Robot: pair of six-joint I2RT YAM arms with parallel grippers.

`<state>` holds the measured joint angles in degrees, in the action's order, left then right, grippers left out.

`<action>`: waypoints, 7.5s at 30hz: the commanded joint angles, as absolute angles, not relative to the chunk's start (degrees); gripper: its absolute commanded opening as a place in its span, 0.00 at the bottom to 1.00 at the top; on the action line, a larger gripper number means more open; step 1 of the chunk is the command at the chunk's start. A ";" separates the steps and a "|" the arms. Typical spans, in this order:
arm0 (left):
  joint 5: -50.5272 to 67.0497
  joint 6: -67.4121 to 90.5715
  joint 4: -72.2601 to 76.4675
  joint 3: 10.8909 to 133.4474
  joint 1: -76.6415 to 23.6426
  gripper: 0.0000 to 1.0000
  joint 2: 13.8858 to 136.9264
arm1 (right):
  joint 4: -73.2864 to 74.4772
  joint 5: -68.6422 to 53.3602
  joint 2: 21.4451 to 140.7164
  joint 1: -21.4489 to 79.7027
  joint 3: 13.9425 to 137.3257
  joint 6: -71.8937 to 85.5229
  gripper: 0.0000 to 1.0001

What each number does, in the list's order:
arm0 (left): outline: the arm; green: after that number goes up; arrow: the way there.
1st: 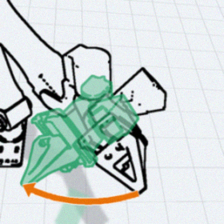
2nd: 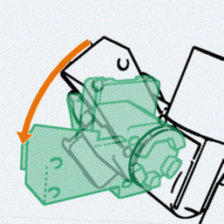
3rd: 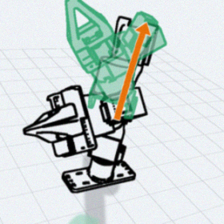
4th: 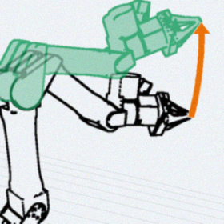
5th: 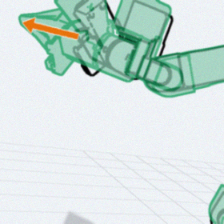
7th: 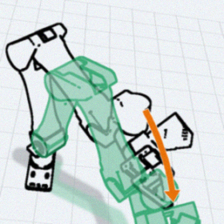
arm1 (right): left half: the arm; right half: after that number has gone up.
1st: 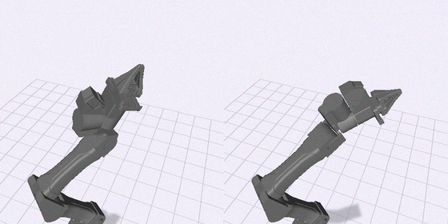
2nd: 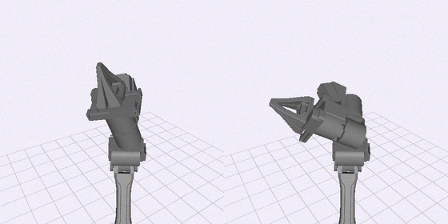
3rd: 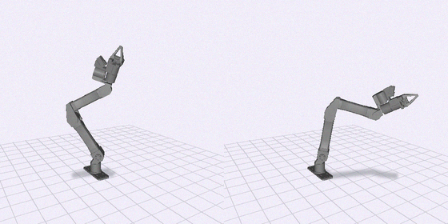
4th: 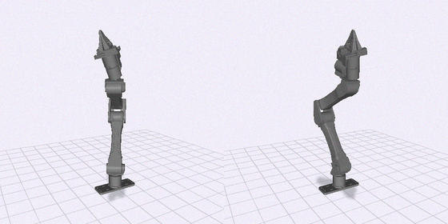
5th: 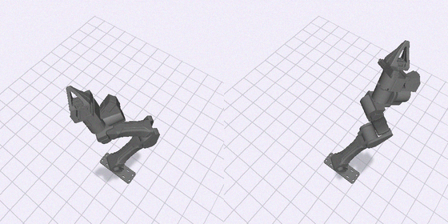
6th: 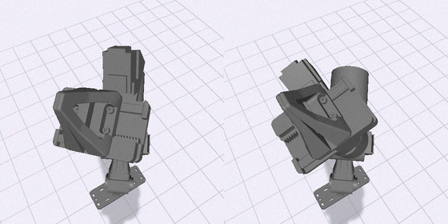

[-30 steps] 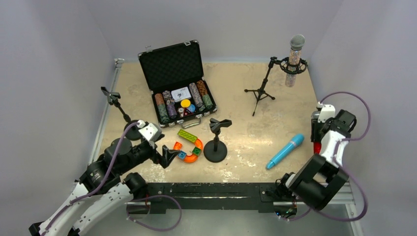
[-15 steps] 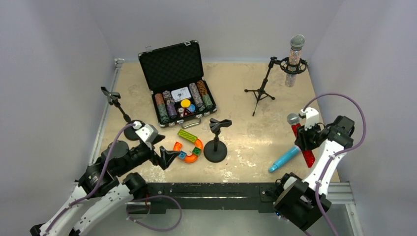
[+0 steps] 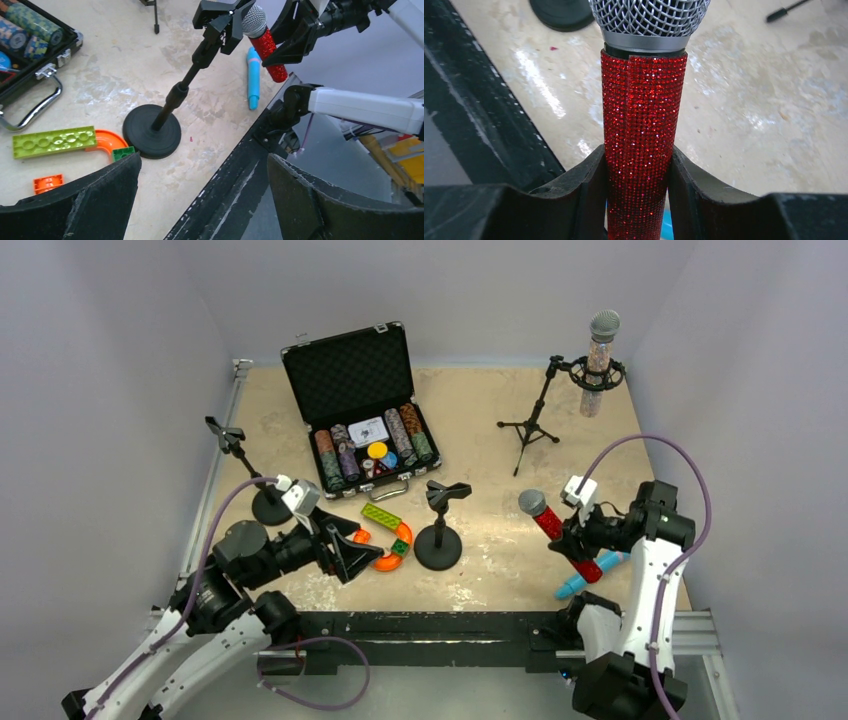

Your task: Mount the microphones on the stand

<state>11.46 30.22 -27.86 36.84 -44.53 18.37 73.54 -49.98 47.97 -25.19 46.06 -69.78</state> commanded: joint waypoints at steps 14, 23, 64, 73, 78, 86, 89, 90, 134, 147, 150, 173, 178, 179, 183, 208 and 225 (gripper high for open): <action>23.75 36.49 -11.73 48.84 -44.93 0.99 34.45 | 85.60 -70.52 51.43 -15.32 63.27 -70.02 0.00; 24.60 35.13 -7.59 54.94 -46.38 0.99 41.75 | 75.83 -74.71 53.46 -10.50 69.78 -51.02 0.00; 17.41 38.59 15.77 61.08 -52.27 0.99 59.99 | 54.47 -78.11 56.30 -2.40 69.79 -24.73 0.00; 10.91 38.57 16.92 67.22 -55.09 0.88 70.36 | 53.54 -79.97 57.66 -1.24 71.91 -22.61 0.00; 10.42 39.50 15.59 71.83 -56.76 0.85 75.50 | 53.14 -80.23 57.25 -0.81 71.23 -22.57 0.00; 12.60 41.06 17.22 74.26 -58.75 0.78 79.80 | 51.57 -80.39 57.13 -0.64 70.49 -21.41 0.00; 13.04 41.68 17.82 74.40 -59.14 0.72 80.56 | 51.09 -80.72 57.22 -0.58 70.42 -20.85 0.00; 13.09 41.82 17.88 74.44 -59.15 0.69 80.71 | 51.02 -80.77 57.22 -0.53 70.40 -20.76 0.00; 15.91 12.97 -12.66 54.24 -55.02 0.98 42.40 | 55.61 -76.06 52.25 1.67 63.72 -36.86 0.00; 13.18 3.91 -27.47 44.22 -55.02 0.99 28.25 | 60.93 -76.96 55.37 1.67 58.46 -57.72 0.00; 11.70 4.03 -27.19 42.75 -55.04 0.99 27.85 | 60.86 -77.82 55.45 1.67 58.16 -59.99 0.00; 8.74 0.42 -26.83 42.42 -55.02 0.99 24.46 | 46.82 -80.62 49.49 1.67 53.79 -53.76 0.00; 15.08 -7.44 -27.42 40.88 -55.06 0.99 23.77 | 46.44 -81.11 49.05 1.67 52.99 -53.46 0.00; 16.51 -8.51 -27.42 40.61 -55.03 0.99 23.70 | 46.27 -81.12 49.00 1.67 52.81 -53.36 0.00; 19.33 -10.87 -27.50 40.25 -55.02 0.99 23.86 | 45.53 -81.12 48.46 1.67 52.02 -53.15 0.00; 17.90 -14.13 0.06 32.55 -53.62 0.99 34.14 | 36.59 -81.87 46.77 1.67 47.99 -45.46 0.00; 30.22 -12.73 17.04 42.95 -45.27 0.94 56.35 | 44.71 -84.61 54.71 2.16 54.34 -53.30 0.00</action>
